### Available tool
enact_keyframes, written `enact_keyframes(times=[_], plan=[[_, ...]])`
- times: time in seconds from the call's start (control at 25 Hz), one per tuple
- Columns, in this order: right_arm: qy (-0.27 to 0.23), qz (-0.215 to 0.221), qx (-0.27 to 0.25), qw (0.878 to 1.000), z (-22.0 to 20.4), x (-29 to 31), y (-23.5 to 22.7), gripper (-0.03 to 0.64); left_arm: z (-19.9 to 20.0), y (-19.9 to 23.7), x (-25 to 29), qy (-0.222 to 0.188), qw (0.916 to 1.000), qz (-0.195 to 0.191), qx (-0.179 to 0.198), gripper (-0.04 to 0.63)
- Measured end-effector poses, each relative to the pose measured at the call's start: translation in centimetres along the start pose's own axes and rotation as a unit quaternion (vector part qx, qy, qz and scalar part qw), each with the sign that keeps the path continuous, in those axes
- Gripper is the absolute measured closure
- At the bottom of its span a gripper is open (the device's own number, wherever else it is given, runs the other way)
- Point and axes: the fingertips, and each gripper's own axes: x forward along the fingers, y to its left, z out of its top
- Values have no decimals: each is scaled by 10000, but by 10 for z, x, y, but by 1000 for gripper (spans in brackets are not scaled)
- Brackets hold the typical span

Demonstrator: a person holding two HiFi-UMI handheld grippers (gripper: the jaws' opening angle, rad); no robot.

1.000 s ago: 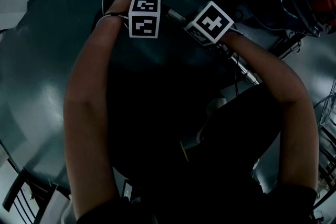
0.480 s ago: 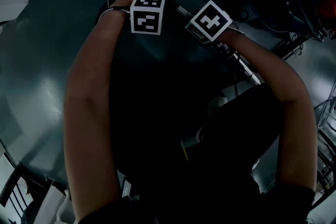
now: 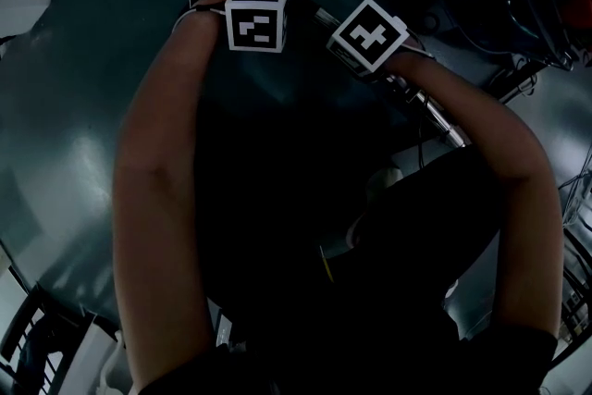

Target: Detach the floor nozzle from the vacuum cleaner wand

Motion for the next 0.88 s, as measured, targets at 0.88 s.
enact_keyframes(times=[0.88], plan=[[-25, 215, -64, 9997, -2, 7, 6, 457, 23, -7, -5, -59, 9926, 253, 1189, 431]])
